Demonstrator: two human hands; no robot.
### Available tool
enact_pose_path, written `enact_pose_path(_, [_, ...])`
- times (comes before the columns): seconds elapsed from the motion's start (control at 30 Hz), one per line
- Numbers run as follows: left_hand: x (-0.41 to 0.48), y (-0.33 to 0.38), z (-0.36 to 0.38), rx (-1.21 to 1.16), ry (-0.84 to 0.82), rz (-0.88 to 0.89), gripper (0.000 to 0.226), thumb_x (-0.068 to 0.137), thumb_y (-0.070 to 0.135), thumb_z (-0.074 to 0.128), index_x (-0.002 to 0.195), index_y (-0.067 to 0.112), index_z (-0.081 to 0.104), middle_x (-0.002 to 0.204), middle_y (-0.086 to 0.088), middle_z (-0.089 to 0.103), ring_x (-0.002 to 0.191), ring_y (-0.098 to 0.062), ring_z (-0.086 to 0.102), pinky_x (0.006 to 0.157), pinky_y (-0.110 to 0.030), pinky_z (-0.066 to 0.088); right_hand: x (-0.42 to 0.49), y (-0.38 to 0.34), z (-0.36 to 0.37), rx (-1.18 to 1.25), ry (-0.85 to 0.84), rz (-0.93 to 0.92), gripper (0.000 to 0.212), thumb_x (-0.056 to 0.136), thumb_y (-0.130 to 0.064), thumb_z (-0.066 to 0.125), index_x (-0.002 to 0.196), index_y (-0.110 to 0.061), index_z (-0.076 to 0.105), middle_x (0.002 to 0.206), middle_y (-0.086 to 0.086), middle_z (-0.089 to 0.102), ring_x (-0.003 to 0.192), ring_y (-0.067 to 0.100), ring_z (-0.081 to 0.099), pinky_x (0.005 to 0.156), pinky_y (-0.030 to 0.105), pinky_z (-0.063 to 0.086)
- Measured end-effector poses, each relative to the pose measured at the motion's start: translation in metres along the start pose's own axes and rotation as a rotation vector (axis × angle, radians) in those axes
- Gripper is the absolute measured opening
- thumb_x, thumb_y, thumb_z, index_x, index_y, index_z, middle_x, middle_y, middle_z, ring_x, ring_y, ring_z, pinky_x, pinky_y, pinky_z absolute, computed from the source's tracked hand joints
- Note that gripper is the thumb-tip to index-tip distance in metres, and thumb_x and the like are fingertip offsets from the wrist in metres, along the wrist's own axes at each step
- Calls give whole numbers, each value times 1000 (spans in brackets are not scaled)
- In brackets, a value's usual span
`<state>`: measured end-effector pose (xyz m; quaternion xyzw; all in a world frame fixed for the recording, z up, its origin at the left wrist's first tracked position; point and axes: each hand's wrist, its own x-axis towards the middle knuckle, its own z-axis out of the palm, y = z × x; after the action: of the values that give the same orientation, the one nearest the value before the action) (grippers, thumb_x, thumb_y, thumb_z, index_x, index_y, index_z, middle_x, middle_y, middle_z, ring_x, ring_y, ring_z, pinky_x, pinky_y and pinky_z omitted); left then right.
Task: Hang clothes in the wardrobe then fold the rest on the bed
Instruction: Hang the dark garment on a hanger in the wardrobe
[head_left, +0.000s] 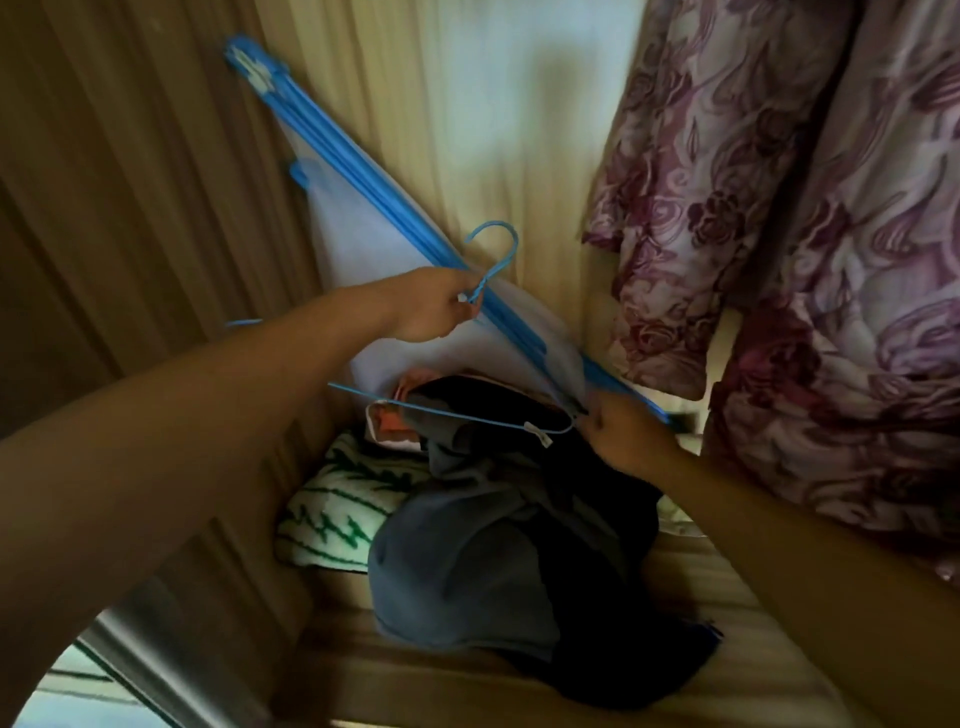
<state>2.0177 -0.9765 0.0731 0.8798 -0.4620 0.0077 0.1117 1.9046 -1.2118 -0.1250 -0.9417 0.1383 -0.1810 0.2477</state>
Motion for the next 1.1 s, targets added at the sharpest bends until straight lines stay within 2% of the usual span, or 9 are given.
enact_pose_path(0.07, [3,-5,5,5,-44,-18,10,99,14,48,101,11,57,97,-19,65,84,-33,59,84,-47,50,-13,6,27,-102,-254,74,35,95,-55,59,89,-21,59,95,7,60,96,30,61,72,29,43])
enact_pose_path(0.13, [7,-12,12,65,4,-43,7,101,23,48,99,23,54,92,-2,62,84,-22,56,78,-35,45,-20,6,48,-137,-298,123,63,90,-69,55,121,-14,58,124,16,54,115,36,58,91,39,49])
enact_pose_path(0.2, [13,-19,19,115,63,-57,8,103,31,47,97,29,53,80,11,54,83,-15,54,75,-29,39,-22,0,61,-138,-272,156,68,91,-63,58,135,-11,50,133,19,49,122,39,54,98,46,49])
enact_pose_path(0.33, [18,-33,19,-91,-23,-26,13,102,8,46,95,9,56,79,-2,54,74,-20,50,71,-30,44,-14,2,61,-70,-185,168,30,99,-31,54,110,-4,61,107,16,63,104,35,62,85,40,51])
enact_pose_path(0.5, [16,-37,-1,-178,27,-6,24,100,3,46,81,17,52,72,-3,56,60,-6,51,63,-20,42,6,13,30,67,-222,230,35,106,-17,40,76,-6,53,82,10,55,85,28,54,82,37,44])
enact_pose_path(0.6, [16,-35,-13,-220,80,-3,18,101,8,49,85,16,53,64,1,56,49,1,48,55,-17,40,21,15,2,128,-172,277,31,107,-15,40,86,-3,59,95,16,56,94,31,55,81,34,40])
enact_pose_path(0.77, [16,-26,-34,-290,208,61,19,101,3,50,86,14,54,59,4,52,46,2,43,56,-23,37,37,3,-51,203,218,353,33,99,-9,51,128,-7,66,128,23,62,118,42,57,100,43,48])
enact_pose_path(0.9, [12,-8,-45,-301,255,117,20,102,5,49,86,16,52,62,0,51,48,1,44,54,-17,37,51,-27,-93,347,337,237,33,97,-2,48,121,-5,70,122,19,67,110,31,61,88,33,48])
enact_pose_path(1.1, [8,23,-43,-304,295,185,17,102,5,48,88,15,52,69,-5,55,63,-15,51,66,-28,43,57,-60,-134,-93,280,14,23,95,-20,52,95,-3,69,102,25,68,98,41,63,75,36,46])
